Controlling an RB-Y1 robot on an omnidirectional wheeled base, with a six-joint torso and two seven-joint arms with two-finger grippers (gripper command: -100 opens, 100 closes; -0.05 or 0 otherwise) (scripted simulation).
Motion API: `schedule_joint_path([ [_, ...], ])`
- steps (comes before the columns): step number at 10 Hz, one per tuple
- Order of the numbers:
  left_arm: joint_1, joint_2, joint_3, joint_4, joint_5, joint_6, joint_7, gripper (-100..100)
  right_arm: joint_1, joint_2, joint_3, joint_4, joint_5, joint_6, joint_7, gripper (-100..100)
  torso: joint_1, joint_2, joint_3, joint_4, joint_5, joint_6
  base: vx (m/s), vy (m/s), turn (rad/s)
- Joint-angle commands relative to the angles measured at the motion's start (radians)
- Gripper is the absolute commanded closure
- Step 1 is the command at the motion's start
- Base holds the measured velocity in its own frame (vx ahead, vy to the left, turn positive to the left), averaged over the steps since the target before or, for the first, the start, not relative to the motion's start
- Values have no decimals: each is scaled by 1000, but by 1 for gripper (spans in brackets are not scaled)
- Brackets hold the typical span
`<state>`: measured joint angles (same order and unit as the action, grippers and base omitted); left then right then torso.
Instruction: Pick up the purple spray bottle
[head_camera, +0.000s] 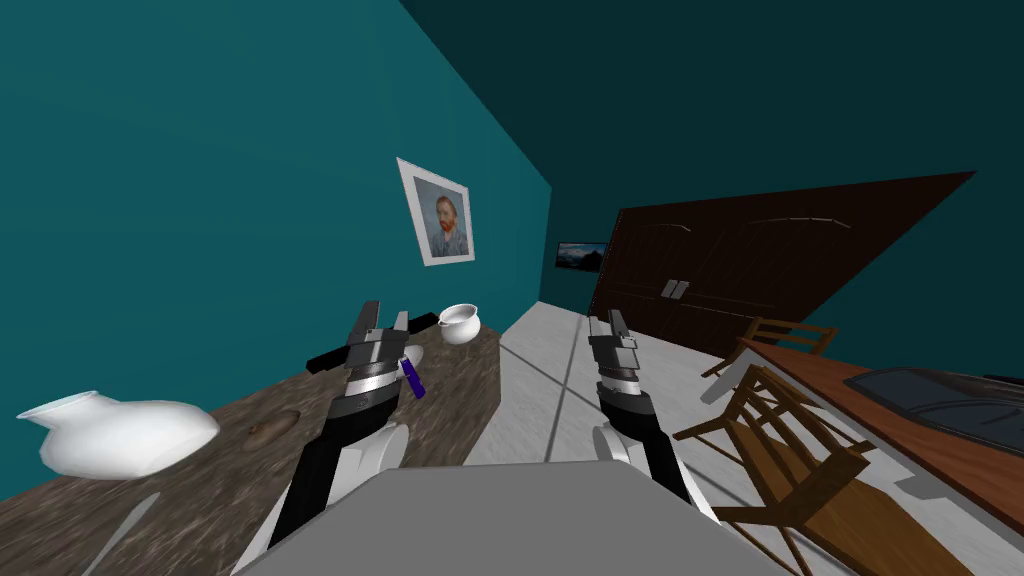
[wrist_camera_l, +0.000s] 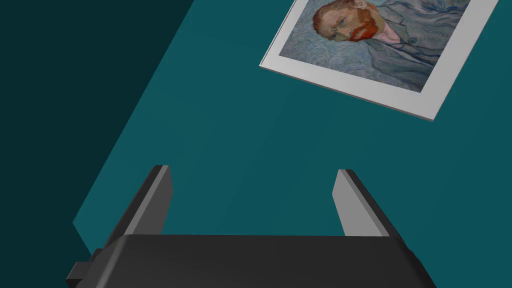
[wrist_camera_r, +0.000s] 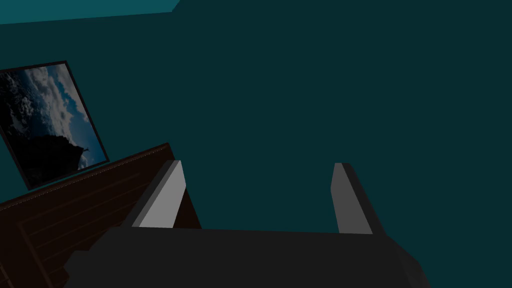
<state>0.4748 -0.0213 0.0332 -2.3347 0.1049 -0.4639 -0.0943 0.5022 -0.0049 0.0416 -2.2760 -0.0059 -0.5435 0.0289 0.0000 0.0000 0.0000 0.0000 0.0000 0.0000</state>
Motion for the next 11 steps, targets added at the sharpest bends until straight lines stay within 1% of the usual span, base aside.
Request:
schedule_joint_path([
  [1, 1, 29, -1, 2, 11, 13, 5, -100, 0, 0, 0, 0, 0, 0, 0, 0, 0, 0, 0, 0, 0, 0, -6, -11, 39],
  [4, 5, 95, -3, 12, 54, 66, 25, -100, 0, 0, 0, 0, 0, 0, 0, 0, -2, 1, 0, 0, 0, 0, -10, -41, 83],
  [7, 11, 154, -2, 29, 125, 146, 58, -100, 0, 0, 0, 0, 0, 0, 0, 0, -5, 1, 0, 0, -1, 0, -12, -74, 143],
  [8, 14, 170, -1, 36, 154, 176, 72, -100, 0, 0, 0, 0, 0, 0, 0, 0, -4, 1, 0, 0, -1, 0, 5, -70, 185],
  [9, 14, 170, -1, 36, 154, 183, 72, -100, 0, 0, 0, 0, 0, 0, 0, 0, -5, 0, 0, 0, -1, 0, 5, -57, 48],
  [10, 16, 185, 1, 44, 186, 219, 87, -100, 0, 0, 0, 0, 0, 0, 0, 0, -4, -1, 0, 0, -1, 0, 4, -59, 112],
  [11, 18, 198, 4, 52, 219, 242, 102, -100, 0, 0, 0, 0, 0, 0, 0, 0, -4, -1, 0, 0, -1, 0, -1, -77, 188],
])
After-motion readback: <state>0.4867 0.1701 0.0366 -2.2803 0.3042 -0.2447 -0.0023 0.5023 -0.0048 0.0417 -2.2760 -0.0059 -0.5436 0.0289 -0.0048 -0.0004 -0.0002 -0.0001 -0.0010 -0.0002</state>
